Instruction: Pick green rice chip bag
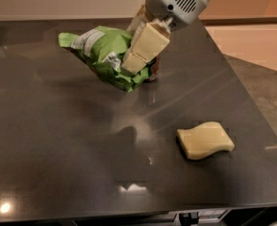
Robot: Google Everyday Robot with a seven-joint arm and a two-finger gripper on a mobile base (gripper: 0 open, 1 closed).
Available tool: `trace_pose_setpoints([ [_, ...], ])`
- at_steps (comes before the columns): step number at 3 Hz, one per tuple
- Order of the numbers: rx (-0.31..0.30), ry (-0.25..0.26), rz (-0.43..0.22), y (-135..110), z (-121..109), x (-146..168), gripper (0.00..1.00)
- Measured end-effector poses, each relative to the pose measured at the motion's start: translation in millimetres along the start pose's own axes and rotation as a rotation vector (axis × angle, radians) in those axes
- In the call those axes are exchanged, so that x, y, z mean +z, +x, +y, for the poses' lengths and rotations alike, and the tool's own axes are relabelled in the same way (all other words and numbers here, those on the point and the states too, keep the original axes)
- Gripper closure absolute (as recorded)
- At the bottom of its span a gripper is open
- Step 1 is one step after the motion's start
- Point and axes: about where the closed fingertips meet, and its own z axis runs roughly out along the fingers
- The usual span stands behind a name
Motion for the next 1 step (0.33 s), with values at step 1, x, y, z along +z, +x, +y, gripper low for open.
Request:
trace_pose_setpoints([
  [1, 0.000, 0.000, 0.000, 0.0, 0.0, 0.0, 1.00],
])
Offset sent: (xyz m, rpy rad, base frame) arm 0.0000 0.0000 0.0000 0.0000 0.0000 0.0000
